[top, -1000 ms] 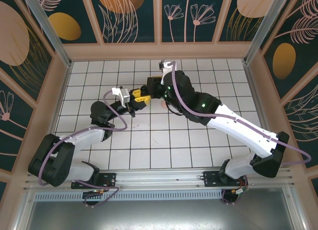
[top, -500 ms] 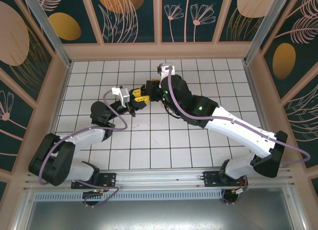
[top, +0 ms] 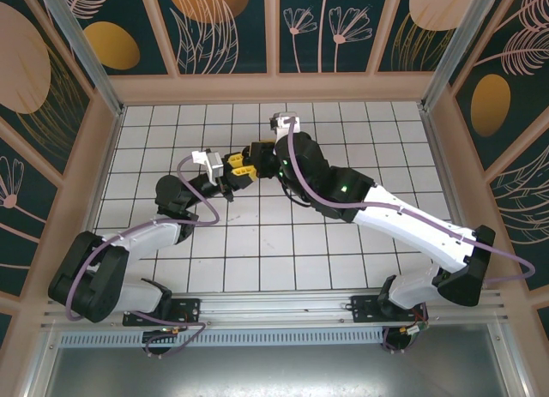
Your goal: Insert the wireless bluetooth earbuds into the charging case
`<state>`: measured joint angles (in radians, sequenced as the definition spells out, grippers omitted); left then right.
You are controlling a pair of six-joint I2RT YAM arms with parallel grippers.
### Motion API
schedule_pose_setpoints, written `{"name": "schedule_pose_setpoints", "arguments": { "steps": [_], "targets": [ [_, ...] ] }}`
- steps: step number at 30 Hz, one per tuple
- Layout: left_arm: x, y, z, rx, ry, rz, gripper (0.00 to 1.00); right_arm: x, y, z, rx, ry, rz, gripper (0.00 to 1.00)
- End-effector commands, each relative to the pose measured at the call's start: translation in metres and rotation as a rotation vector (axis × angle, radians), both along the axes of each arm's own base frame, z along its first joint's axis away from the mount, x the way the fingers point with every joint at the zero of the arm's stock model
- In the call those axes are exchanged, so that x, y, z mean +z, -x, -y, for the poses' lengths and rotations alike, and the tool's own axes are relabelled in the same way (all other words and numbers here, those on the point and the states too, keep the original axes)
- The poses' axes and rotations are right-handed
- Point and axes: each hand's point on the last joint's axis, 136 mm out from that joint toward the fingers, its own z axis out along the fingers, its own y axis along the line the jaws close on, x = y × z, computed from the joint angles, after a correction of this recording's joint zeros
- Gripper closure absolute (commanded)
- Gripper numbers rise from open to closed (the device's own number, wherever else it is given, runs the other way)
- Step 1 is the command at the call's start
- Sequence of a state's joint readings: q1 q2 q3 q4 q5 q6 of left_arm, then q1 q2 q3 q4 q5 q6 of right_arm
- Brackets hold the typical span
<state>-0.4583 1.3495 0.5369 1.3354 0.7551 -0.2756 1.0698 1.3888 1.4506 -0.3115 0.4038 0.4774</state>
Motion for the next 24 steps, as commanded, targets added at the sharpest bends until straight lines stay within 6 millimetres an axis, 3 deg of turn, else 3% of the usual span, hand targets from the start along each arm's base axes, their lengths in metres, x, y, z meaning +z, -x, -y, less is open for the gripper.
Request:
{"name": "schedule_pose_setpoints", "arguments": {
  "steps": [1, 14, 24],
  "targets": [
    [0.024, 0.01, -0.002, -0.011, 0.036, 0.079, 1.0, 0.0, -0.002, -0.002, -0.022, -0.017, 0.009, 0.81],
    [0.028, 0.012, -0.003, -0.015, 0.04, 0.087, 1.0, -0.015, -0.004, -0.008, -0.014, 0.015, -0.01, 0.82],
    [0.031, 0.009, -0.003, 0.0, 0.051, 0.087, 1.0, -0.036, 0.008, -0.02, 0.042, 0.064, -0.036, 0.83]
  ]
}}
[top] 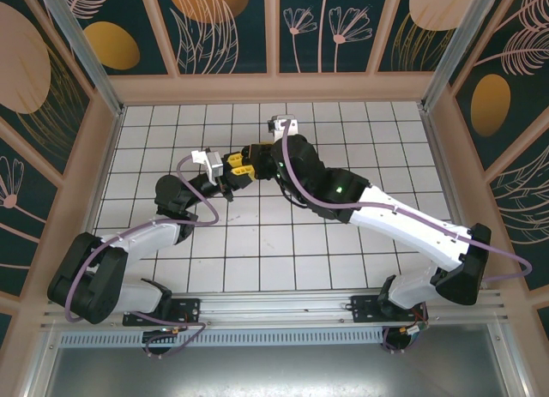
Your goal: Insert the wireless bluetooth earbuds into the charging case
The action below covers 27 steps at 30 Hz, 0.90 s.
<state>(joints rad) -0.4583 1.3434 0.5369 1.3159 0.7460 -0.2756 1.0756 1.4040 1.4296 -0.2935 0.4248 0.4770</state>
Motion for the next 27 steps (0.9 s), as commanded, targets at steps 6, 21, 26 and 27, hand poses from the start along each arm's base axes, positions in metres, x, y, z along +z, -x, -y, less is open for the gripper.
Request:
{"name": "schedule_pose_setpoints", "arguments": {
  "steps": [6, 21, 26, 27],
  "targets": [
    [0.032, 0.008, -0.003, -0.002, 0.052, 0.096, 1.0, -0.039, 0.015, -0.026, 0.074, 0.09, -0.051, 0.83],
    [0.035, 0.002, -0.006, 0.041, 0.062, 0.098, 1.0, -0.05, 0.023, -0.024, 0.048, 0.141, -0.058, 0.82],
    [0.034, 0.002, -0.005, 0.037, 0.06, 0.097, 1.0, -0.04, 0.017, -0.016, -0.002, 0.113, -0.053, 0.72],
    [0.034, 0.002, -0.005, 0.035, 0.059, 0.094, 1.0, -0.033, 0.014, -0.012, -0.021, 0.095, -0.05, 0.69]
  ]
}}
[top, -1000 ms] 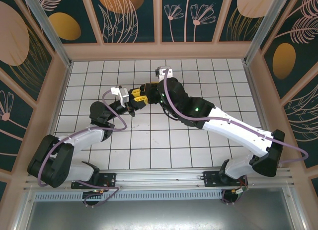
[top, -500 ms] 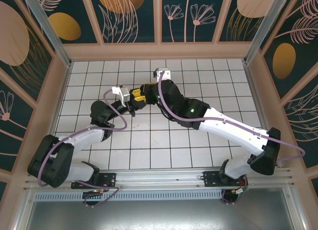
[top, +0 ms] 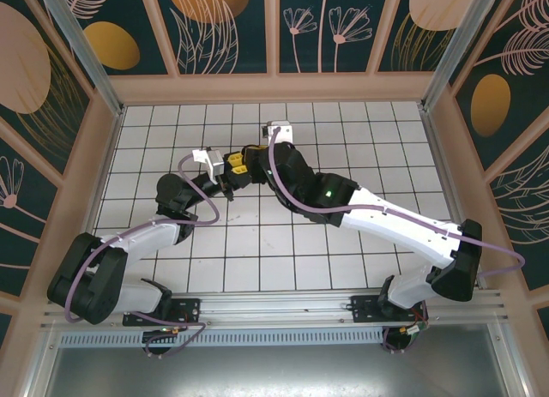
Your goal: Insert the wireless bluetooth earbuds into the charging case
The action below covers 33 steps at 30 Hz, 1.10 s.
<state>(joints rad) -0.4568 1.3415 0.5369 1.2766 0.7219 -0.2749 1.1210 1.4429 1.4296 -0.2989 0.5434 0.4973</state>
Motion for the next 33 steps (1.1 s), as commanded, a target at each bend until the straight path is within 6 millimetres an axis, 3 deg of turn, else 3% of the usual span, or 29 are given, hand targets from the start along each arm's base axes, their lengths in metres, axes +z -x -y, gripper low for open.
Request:
{"name": "schedule_pose_setpoints", "arguments": {
  "steps": [1, 6, 9, 12, 16, 19, 27, 33],
  "targets": [
    [0.038, 0.008, -0.004, 0.012, 0.065, 0.128, 1.0, -0.015, 0.011, -0.005, 0.033, 0.038, -0.059, 0.66],
    [0.035, 0.007, -0.002, 0.006, 0.059, 0.114, 1.0, 0.038, 0.006, 0.017, -0.005, -0.108, -0.003, 0.45],
    [0.033, 0.006, -0.002, 0.006, 0.057, 0.109, 1.0, 0.069, 0.014, 0.028, 0.024, -0.204, 0.038, 0.38],
    [0.031, 0.006, -0.002, 0.002, 0.054, 0.106, 1.0, 0.083, 0.017, 0.036, 0.051, -0.254, 0.041, 0.35],
    [0.027, 0.006, -0.001, -0.003, 0.047, 0.099, 1.0, 0.081, 0.008, 0.044, 0.061, -0.271, 0.009, 0.35],
    [0.023, 0.007, 0.0, -0.014, 0.036, 0.094, 1.0, 0.071, -0.007, 0.049, 0.076, -0.257, -0.045, 0.39],
    [0.007, 0.012, 0.009, -0.077, -0.031, 0.064, 1.0, 0.046, -0.048, 0.04, 0.17, -0.138, -0.175, 0.82],
    [0.005, 0.011, 0.014, -0.093, -0.053, 0.062, 1.0, 0.022, -0.06, 0.016, 0.254, -0.046, -0.273, 0.93]
  ]
}}
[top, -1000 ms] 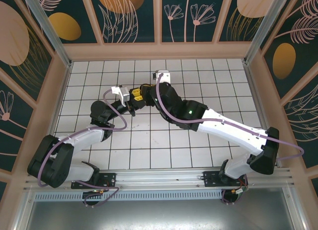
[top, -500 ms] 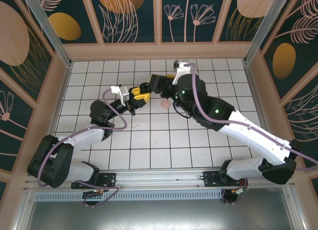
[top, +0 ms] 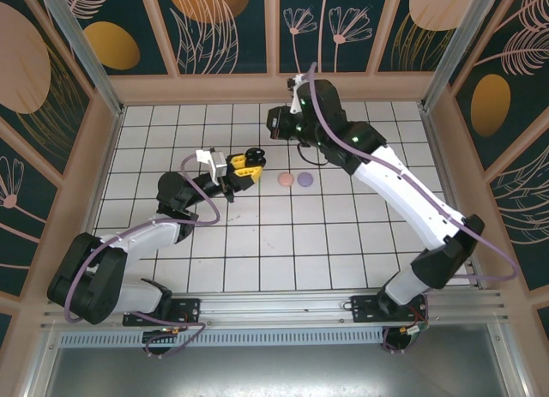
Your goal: Insert the wireless bluetooth earbuds into the charging case
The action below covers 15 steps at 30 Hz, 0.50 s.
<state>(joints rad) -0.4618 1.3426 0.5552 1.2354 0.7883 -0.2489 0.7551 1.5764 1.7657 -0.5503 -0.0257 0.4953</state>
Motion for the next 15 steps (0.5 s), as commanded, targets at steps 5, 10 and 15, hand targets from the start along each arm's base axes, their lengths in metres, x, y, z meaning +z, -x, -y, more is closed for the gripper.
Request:
{"name": "schedule_pose_setpoints", "arguments": {
  "steps": [5, 10, 15],
  "targets": [
    [0.012, 0.003, 0.009, -0.038, -0.02, 0.061, 1.0, -0.036, 0.01, -0.025, 0.167, 0.098, -0.127, 0.93],
    [0.015, 0.0, 0.009, -0.027, -0.015, 0.068, 1.0, -0.052, 0.024, -0.03, 0.229, 0.126, -0.179, 0.96],
    [0.017, 0.0, 0.008, -0.025, -0.005, 0.076, 1.0, -0.055, 0.038, -0.024, 0.232, 0.124, -0.183, 0.97]
  ]
}}
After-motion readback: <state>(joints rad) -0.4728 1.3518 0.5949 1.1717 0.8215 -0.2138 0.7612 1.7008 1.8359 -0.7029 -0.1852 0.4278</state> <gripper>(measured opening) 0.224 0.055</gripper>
